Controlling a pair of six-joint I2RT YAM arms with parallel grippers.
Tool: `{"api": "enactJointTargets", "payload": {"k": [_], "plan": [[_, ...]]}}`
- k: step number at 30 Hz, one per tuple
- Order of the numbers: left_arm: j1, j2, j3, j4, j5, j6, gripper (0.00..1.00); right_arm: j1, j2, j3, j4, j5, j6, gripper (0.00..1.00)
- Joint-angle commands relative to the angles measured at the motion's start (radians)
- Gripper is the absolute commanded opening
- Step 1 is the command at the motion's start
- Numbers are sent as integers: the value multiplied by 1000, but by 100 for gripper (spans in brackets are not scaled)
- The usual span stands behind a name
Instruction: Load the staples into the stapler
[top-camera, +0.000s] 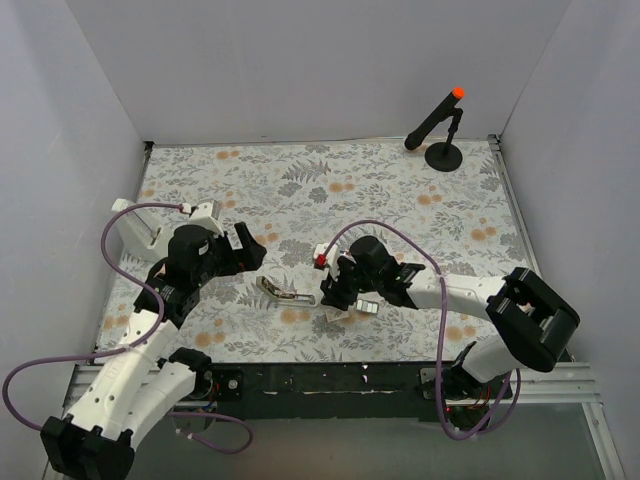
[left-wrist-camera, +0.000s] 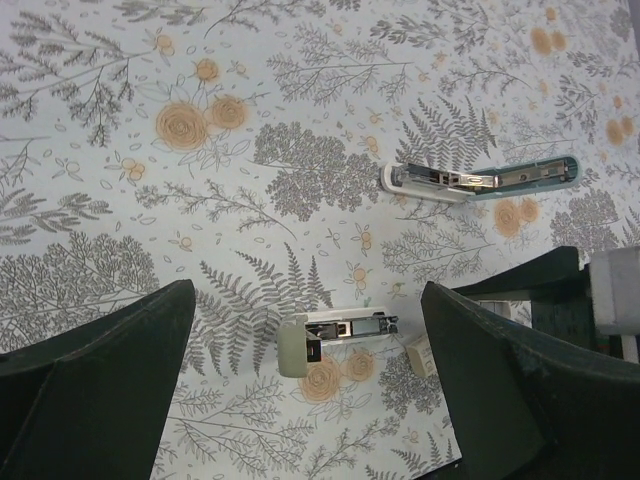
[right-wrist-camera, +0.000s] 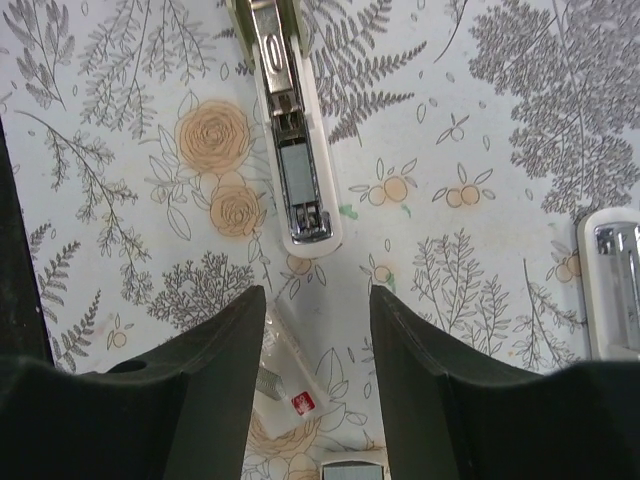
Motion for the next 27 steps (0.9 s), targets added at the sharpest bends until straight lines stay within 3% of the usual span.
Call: {"api": "enactJointTargets", "payload": {"k": [1,23,27], "plan": [[-1,22,25,-40,-36,-120,98,4,19,-9,180,-45,-8,54],[-3,137,-27,-55,39,-254,98,30,168,-5,263,-36,-49,49],[-1,146,-29,-64,48,-252,94,32,182,0,278,-30,-48,48]]}}
